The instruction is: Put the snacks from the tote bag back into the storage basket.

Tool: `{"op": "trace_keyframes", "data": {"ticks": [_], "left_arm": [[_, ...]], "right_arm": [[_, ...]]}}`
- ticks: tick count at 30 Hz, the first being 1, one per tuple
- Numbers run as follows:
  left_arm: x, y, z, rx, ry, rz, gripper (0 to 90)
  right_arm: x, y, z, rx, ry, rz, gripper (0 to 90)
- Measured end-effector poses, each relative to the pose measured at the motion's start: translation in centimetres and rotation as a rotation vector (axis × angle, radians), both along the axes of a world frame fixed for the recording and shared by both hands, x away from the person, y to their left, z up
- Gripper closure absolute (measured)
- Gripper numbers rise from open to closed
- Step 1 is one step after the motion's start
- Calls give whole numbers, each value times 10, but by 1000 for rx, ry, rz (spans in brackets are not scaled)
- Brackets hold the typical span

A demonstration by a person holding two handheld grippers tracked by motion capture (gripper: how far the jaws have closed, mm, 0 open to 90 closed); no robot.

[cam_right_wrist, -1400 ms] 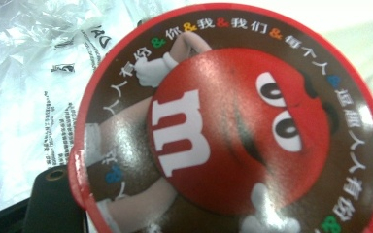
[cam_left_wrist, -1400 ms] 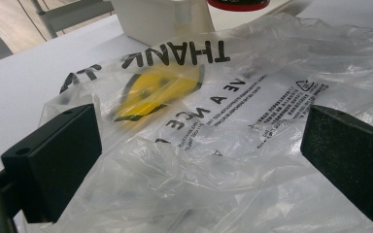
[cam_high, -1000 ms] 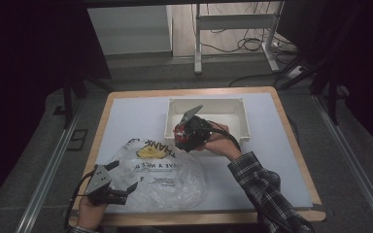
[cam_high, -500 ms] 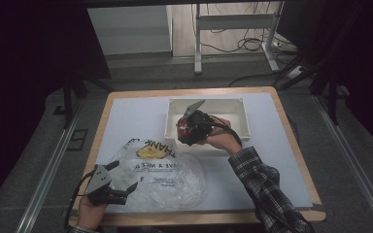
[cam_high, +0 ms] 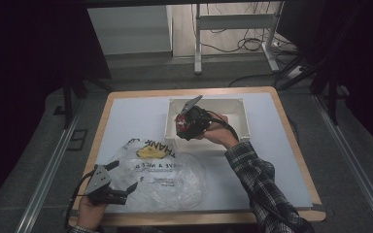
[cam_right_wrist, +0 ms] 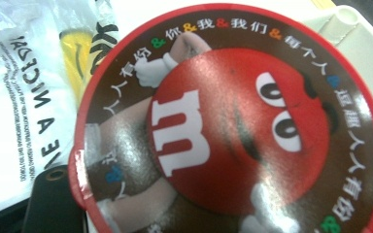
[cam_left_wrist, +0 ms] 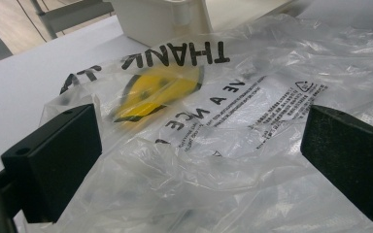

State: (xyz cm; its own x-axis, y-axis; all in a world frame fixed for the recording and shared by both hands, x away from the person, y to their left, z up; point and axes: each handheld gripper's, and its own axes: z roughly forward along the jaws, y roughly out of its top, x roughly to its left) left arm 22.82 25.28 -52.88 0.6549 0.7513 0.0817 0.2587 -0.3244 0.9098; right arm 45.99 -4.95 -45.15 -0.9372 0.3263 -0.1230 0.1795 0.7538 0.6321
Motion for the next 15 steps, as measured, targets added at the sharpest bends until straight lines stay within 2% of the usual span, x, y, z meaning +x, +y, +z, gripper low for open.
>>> {"op": "trace_keyframes", "data": {"ticks": [15], "left_arm": [[0, 0, 0, -1, -1, -1, 10]], "right_arm": [[15, 7, -3, -4, 10, 20, 257]]}}
